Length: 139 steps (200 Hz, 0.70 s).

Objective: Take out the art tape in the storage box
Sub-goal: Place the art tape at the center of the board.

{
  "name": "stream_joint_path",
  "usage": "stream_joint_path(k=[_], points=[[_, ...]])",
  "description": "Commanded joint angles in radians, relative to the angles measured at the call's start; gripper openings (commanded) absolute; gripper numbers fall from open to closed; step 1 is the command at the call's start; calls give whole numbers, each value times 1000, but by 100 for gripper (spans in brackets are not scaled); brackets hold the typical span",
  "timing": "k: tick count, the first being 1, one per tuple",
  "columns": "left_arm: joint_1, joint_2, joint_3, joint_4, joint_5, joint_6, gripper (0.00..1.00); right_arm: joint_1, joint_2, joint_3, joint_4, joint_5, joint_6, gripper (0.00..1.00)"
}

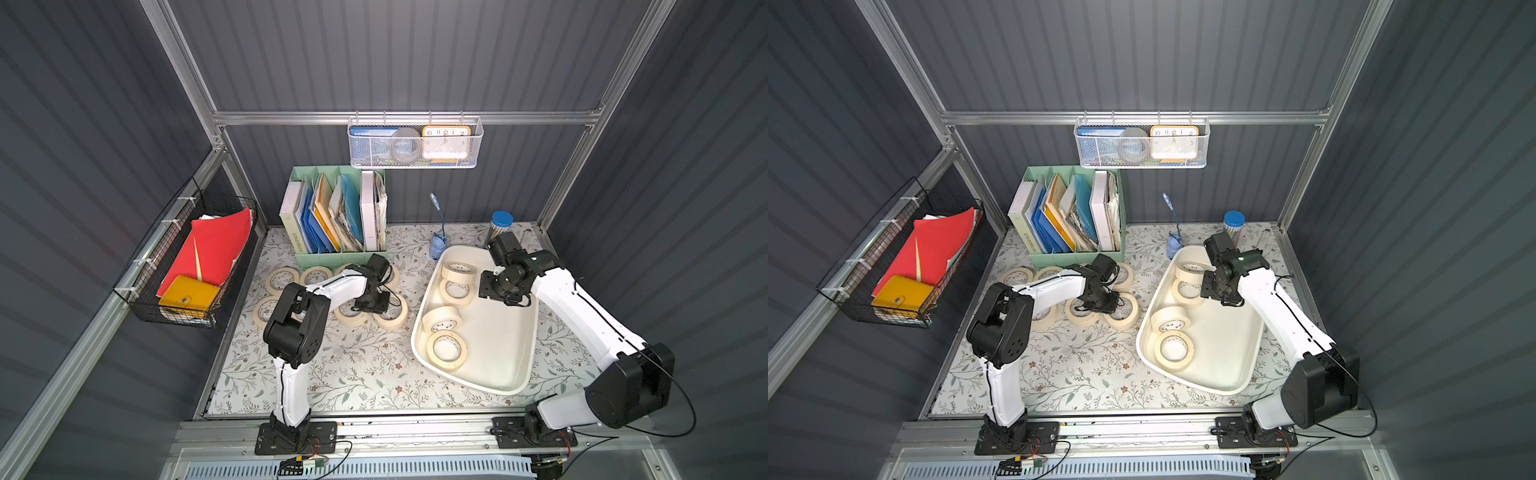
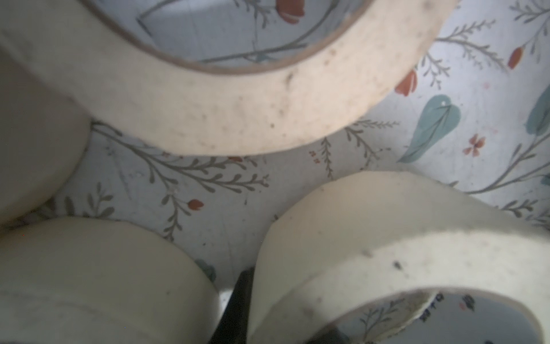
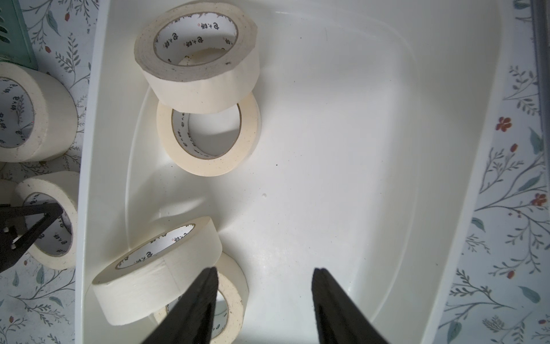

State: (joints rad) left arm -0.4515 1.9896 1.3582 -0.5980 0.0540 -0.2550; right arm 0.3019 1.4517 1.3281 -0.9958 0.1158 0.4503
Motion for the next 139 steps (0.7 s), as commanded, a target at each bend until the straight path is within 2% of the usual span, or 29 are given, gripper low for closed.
stream_joint_path(k=[1, 8, 22, 38, 71, 106, 139], points=[[16, 6, 1, -37, -29, 2, 16, -4, 2, -32, -7, -9, -3, 57], [16, 5, 6, -41, -28, 3, 24, -4, 4, -41, 1, -13, 0, 57], [16, -1, 16, -50, -29, 9, 47, -4, 6, -59, 14, -24, 7, 57], [16, -9, 24, -59, -34, 14, 59, -4, 7, -66, 21, -38, 11, 57], [16, -37, 41, -51, -59, 41, 70, 7, 4, -85, 4, -97, 17, 57], [14, -102, 46, -74, -62, 41, 74, 79, -47, -194, -26, -138, 51, 57], [12, -164, 112, -83, -46, 35, 75, 169, -88, -299, -23, -157, 116, 57]])
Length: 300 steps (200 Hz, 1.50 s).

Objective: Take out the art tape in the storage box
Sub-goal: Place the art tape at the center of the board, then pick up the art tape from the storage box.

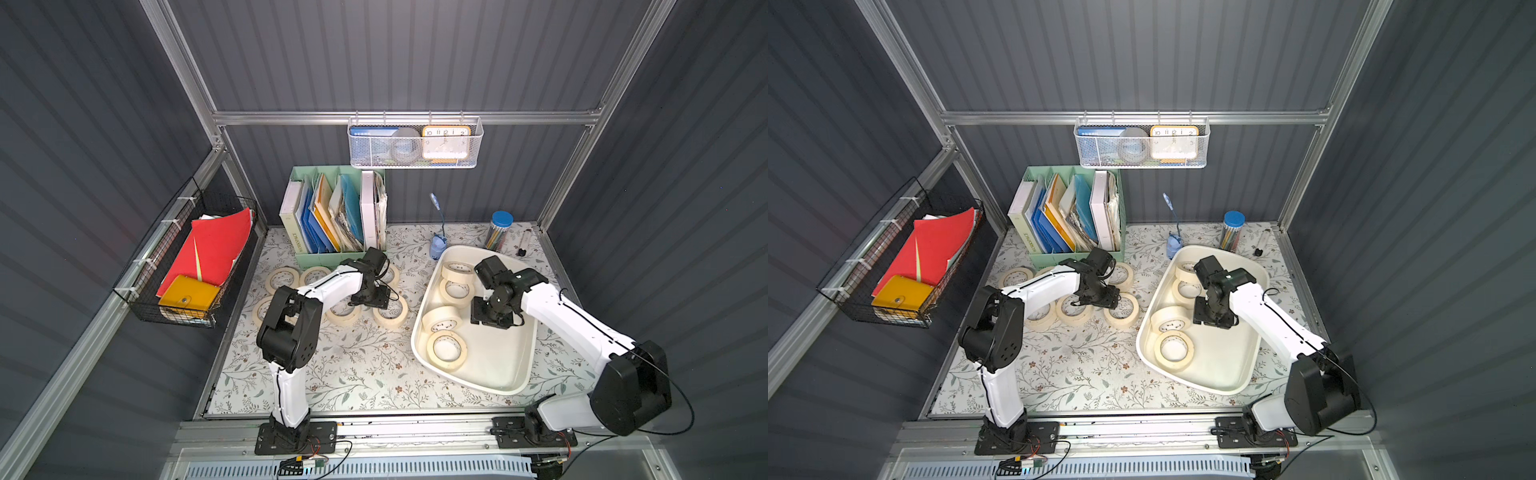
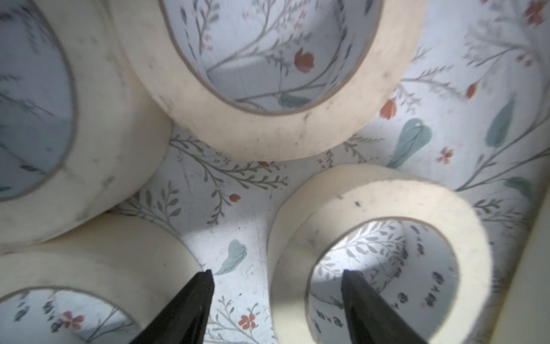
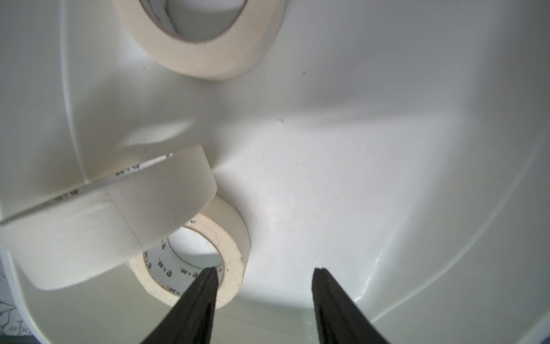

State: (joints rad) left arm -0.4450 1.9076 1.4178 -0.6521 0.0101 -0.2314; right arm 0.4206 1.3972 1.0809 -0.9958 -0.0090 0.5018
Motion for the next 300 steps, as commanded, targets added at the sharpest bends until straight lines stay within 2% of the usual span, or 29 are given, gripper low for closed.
stream_joint_path(k=[1, 45, 72, 126, 156, 194, 228, 262, 300], points=[[5, -84, 54, -29, -1, 11, 75, 52, -33, -56, -20, -33, 66, 57], [-14, -130, 116, -88, 101, 22, 84, 103, -2, -147, 170, -103, 139, 57], [-32, -165, 105, -148, 73, 49, 100, 118, 55, -187, 271, -89, 165, 57], [-32, -260, 36, -139, 46, 17, 100, 124, 147, -213, 351, -71, 175, 57], [-32, -269, 45, -126, 59, 8, 100, 133, 122, -197, 291, -17, 167, 48], [-48, -265, 87, -145, 49, 23, 100, 134, 47, -159, 148, 60, 145, 22], [-87, -280, 123, -159, 45, 35, 100, 131, -40, -80, -1, 188, 106, 0], [-162, -269, 205, -180, 59, 47, 100, 126, -40, 98, -134, 238, 58, 0], [-202, -228, 282, -195, 134, 53, 100, 127, -27, 239, -152, 205, 20, 0]])
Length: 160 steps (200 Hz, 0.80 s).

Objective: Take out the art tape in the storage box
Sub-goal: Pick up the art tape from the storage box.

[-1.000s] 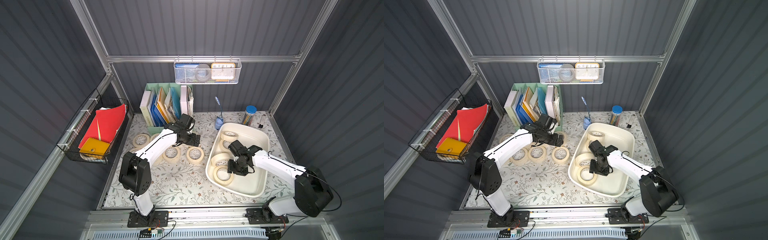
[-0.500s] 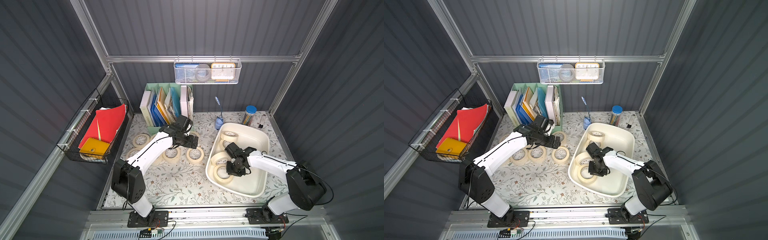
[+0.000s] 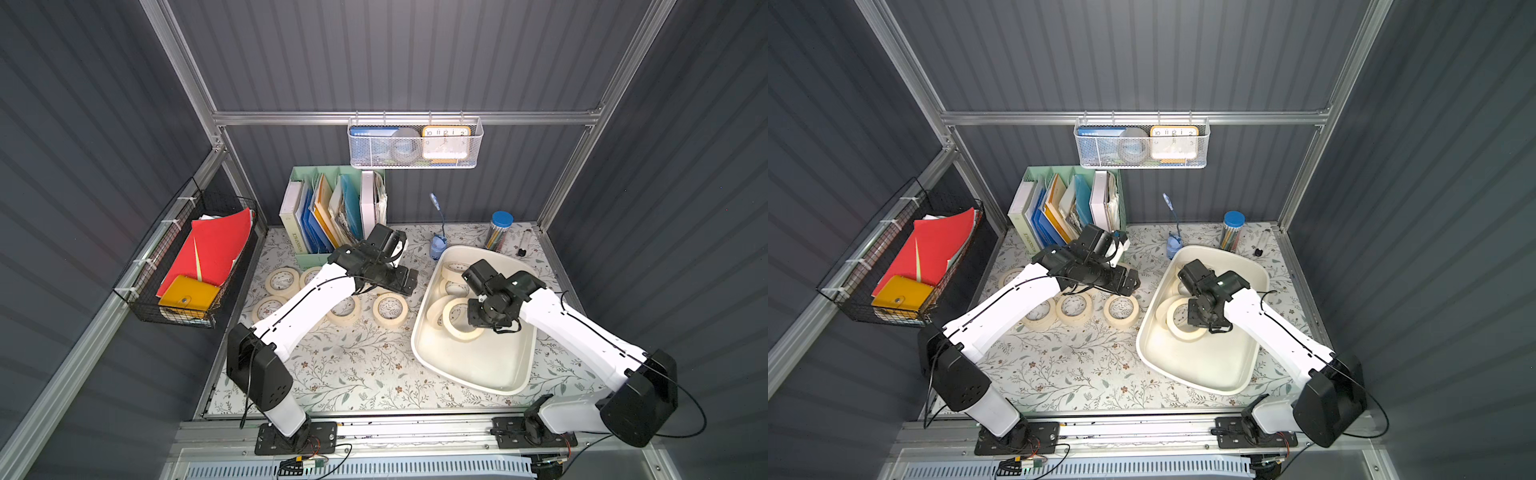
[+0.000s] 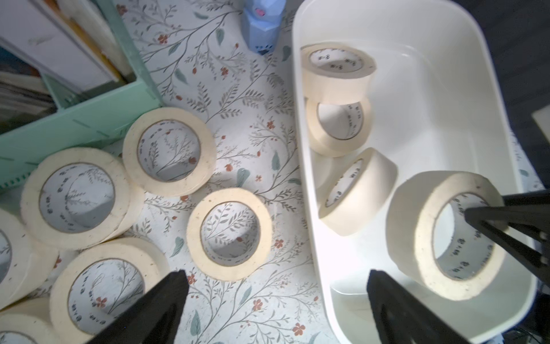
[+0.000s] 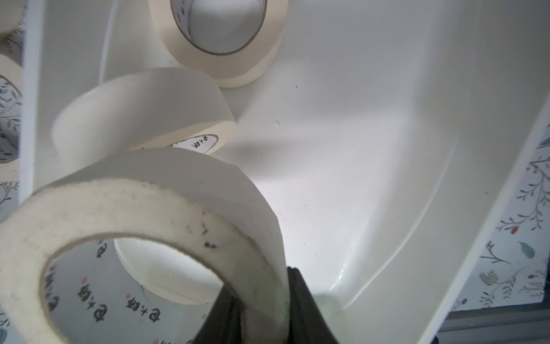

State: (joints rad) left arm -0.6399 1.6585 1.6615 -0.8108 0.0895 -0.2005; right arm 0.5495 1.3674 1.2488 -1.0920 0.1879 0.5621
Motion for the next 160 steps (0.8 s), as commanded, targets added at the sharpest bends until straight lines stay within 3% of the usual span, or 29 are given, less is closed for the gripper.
stream_joint_path(k=[1, 29, 116, 160], points=[[-7, 21, 38, -34, 57, 22, 100, -2, 3, 73, -56, 8, -40, 0], [-23, 32, 53, 22, 137, 3, 98, -2, 44, 118, -48, -10, -56, 0], [-102, 156, 119, -7, 172, 11, 96, 3, 131, 185, 41, -56, -48, 0], [-103, 214, 119, -2, 164, 14, 85, 9, 136, 204, 61, -73, -38, 0]])
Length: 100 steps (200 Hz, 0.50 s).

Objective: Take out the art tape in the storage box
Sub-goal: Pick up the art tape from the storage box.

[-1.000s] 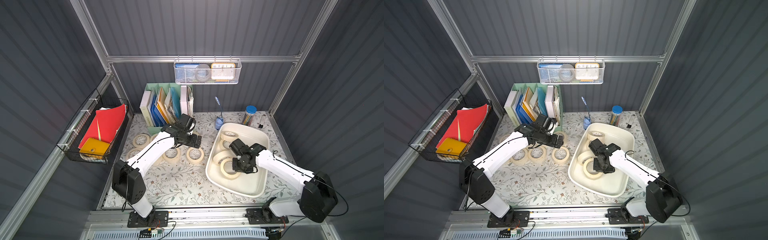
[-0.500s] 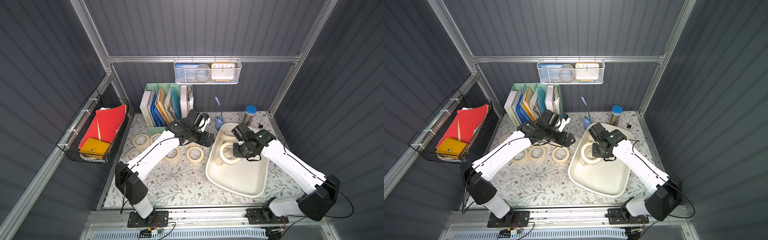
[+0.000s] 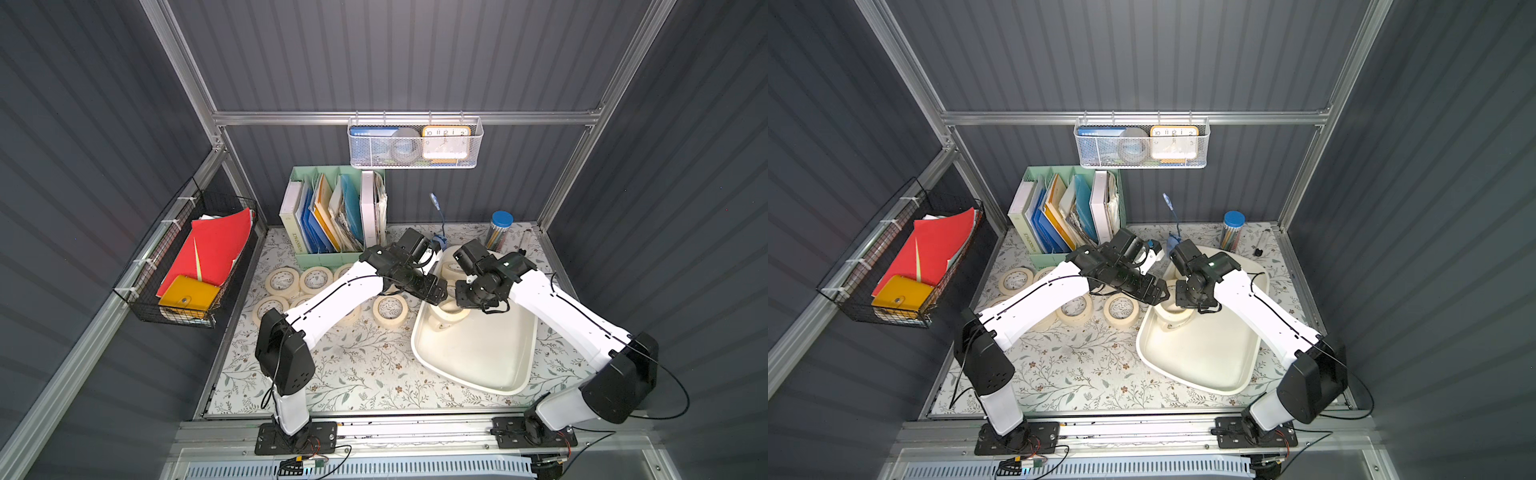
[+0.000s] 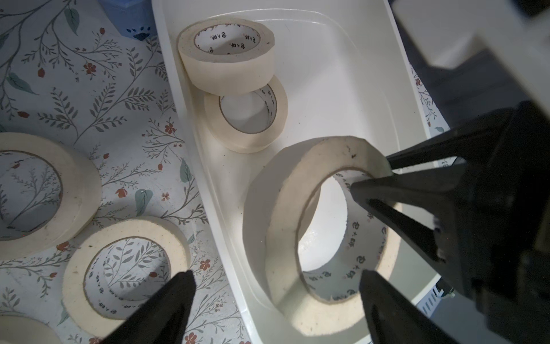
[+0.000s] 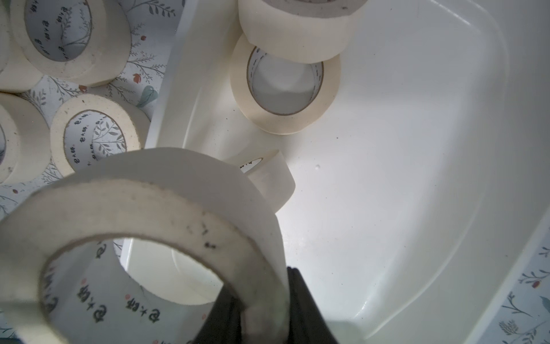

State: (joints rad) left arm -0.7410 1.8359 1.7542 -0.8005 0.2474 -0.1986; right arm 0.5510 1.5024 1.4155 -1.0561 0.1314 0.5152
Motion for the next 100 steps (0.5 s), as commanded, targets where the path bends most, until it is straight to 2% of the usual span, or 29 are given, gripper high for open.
stream_joint_path(k=[1, 13, 25, 51, 71, 94, 100], points=[[-3, 39, 27, -13, 5, 12, 85, 7, 1, 37, 25, -16, 9, 0], [-2, 47, 27, -1, -3, 11, 77, 11, 1, 37, 26, -22, 7, 0], [-3, 62, 31, 8, -10, 11, 65, 13, 1, 33, 29, -30, 6, 0], [-3, 86, 37, 34, -41, -4, 27, 25, -1, 17, 40, -46, 11, 0], [-3, 90, 42, 49, -58, -12, 6, 33, -6, -4, 62, -64, 21, 0], [-2, 82, 42, 52, -70, -12, 1, 35, -9, -8, 75, -64, 22, 0], [-3, 81, 42, 49, -73, -12, 1, 36, -10, -3, 75, -62, 20, 5]])
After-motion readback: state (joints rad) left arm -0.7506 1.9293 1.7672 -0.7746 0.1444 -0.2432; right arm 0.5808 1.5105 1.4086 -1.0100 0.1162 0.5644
